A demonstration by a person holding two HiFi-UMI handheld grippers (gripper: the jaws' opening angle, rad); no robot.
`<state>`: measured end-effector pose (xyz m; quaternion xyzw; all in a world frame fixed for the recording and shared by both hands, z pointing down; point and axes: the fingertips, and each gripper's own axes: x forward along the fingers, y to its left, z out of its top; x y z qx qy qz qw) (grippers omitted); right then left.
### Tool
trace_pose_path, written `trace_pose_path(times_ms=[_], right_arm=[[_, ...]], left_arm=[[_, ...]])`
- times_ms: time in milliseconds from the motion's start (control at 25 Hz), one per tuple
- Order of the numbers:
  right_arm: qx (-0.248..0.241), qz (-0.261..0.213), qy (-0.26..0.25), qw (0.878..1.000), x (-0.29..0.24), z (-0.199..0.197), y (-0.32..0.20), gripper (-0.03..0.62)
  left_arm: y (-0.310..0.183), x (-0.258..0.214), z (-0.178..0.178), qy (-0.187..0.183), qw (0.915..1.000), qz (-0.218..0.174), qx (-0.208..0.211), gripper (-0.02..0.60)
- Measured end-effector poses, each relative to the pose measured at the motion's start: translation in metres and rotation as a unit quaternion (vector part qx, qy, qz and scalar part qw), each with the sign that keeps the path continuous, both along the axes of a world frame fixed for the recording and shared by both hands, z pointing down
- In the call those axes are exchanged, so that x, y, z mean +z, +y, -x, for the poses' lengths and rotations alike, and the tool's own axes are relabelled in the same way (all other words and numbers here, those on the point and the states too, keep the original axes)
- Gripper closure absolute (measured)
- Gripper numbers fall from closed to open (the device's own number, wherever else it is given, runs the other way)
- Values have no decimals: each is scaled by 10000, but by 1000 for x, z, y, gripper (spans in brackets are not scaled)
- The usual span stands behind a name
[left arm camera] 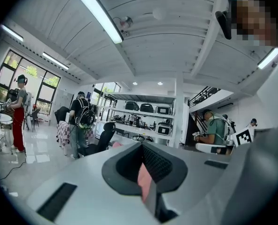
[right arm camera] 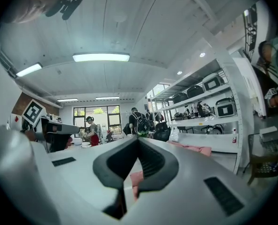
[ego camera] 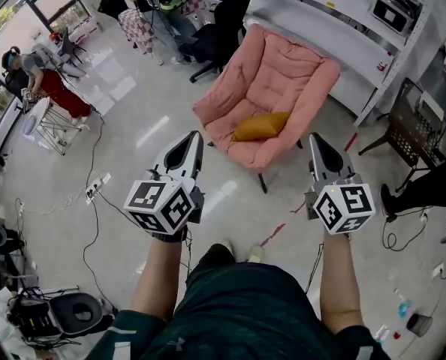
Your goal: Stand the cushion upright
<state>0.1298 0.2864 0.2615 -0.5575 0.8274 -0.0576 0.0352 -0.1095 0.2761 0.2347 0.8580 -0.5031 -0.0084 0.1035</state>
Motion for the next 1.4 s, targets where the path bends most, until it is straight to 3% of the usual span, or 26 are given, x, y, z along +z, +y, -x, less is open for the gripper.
trace_pose_path(times_ms=[440,1080,1400], right_arm=[[69,237,110,9996,25,8,-48,591],[612,578,263,9961,51,54,-195,591],[995,1090,284,9886,93,63,-237,589]], left_arm=[[-52,22,2,30,9999,86,94,575],[-224,49,48,-133,9985,129,519,575],[-281,79,54,-102,9953,235,934,575]])
